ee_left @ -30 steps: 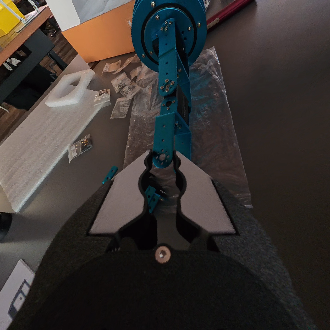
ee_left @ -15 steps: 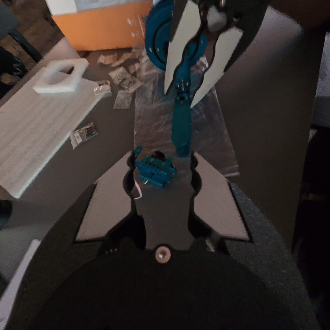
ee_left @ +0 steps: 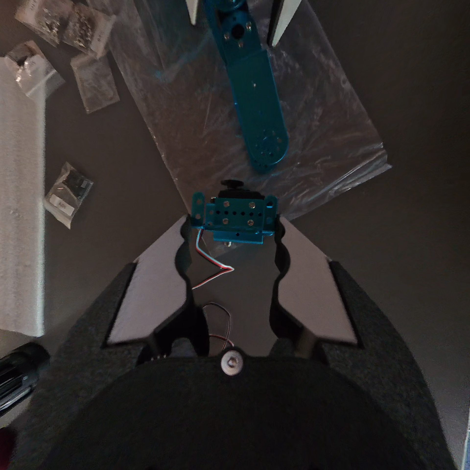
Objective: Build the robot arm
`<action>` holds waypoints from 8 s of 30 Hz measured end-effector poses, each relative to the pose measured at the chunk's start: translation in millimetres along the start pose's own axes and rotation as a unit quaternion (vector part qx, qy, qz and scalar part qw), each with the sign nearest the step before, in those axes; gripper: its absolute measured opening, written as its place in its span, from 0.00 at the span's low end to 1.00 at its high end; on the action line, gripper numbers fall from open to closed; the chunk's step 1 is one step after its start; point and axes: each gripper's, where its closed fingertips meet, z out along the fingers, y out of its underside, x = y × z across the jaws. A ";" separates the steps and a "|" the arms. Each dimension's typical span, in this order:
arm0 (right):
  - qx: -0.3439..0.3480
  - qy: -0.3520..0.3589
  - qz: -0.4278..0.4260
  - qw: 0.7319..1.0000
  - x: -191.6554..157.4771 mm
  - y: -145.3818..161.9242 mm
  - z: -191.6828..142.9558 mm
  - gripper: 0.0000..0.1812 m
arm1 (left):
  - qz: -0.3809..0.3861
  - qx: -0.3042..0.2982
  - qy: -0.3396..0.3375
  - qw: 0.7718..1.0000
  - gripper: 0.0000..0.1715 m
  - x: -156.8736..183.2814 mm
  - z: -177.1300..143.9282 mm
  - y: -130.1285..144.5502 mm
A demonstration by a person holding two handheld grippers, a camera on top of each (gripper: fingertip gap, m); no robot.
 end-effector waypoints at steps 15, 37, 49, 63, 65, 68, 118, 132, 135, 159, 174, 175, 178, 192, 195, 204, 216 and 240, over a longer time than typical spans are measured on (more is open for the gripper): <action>0.028 -0.011 0.013 0.999 -9.3 -22.4 -1.3 0.25 | -0.055 0.180 -0.225 0.956 0.37 2.3 -57.4 -23.4; 0.013 -0.255 0.173 0.951 -85.7 -20.9 -25.7 0.27 | -0.133 0.259 -0.262 0.920 0.37 50.3 -58.6 -30.8; 0.045 -0.120 0.277 0.952 -77.0 -14.1 13.1 0.24 | -0.103 0.275 -0.248 0.923 0.37 69.2 -59.0 -46.9; 0.029 -0.128 0.259 0.957 -98.8 0.6 7.7 0.25 | -0.097 0.257 -0.238 0.932 0.37 66.8 -43.6 -45.4; 0.020 -0.130 0.252 0.959 -104.0 3.8 8.7 0.25 | -0.095 0.254 -0.238 0.933 0.37 65.5 -41.9 -44.6; 0.007 -0.125 0.242 0.962 -108.8 7.6 9.4 0.25 | -0.089 0.246 -0.240 0.935 0.37 62.7 -38.1 -43.1; 0.229 -0.068 0.399 0.885 -19.5 -95.3 -8.6 0.15 | 0.164 0.246 -0.365 0.883 0.40 66.6 -70.6 -73.3; -0.005 0.197 0.035 0.980 27.9 -66.2 38.1 0.15 | -0.218 0.336 0.080 0.913 0.41 -13.7 -62.1 -26.1; -0.010 0.242 -0.013 0.970 29.5 -69.8 40.8 0.15 | -0.241 0.352 0.119 0.896 0.41 -14.2 -55.8 -31.5; -0.026 0.297 -0.183 0.937 0.4 -88.0 57.5 0.15 | -0.258 0.357 0.112 0.891 0.29 4.5 -36.2 -21.9; 0.016 0.203 -0.069 0.976 -17.8 -75.1 58.5 0.25 | -0.312 0.328 0.123 0.883 0.28 -2.9 -23.5 -11.1; 0.026 0.192 -0.050 0.980 -17.7 -76.2 56.3 0.25 | -0.321 0.329 0.125 0.879 0.28 -5.0 -23.2 -10.7; 0.063 0.166 -0.006 0.984 -16.8 -82.1 46.3 0.26 | -0.332 0.334 0.126 0.873 0.28 -8.1 -22.3 -11.1; 0.162 0.037 0.176 0.970 -7.1 -95.4 12.4 0.23 | -0.291 0.333 0.072 0.894 0.28 -5.0 -23.0 -14.1; 0.156 0.031 0.180 0.971 -8.1 -93.1 15.6 0.23 | -0.288 0.332 0.070 0.896 0.28 -4.5 -23.2 -13.9; 0.147 0.016 0.179 0.973 -13.7 -90.4 24.6 0.21 | -0.283 0.331 0.066 0.898 0.28 -4.0 -23.3 -14.3; 0.129 0.019 0.159 0.979 -19.0 -87.7 30.5 0.19 | -0.272 0.329 0.061 0.902 0.28 -2.2 -23.3 -15.2; 0.076 -0.042 0.221 0.971 -17.2 -81.7 1.7 0.24 | -0.207 0.303 0.110 0.924 0.28 15.8 -32.5 -18.1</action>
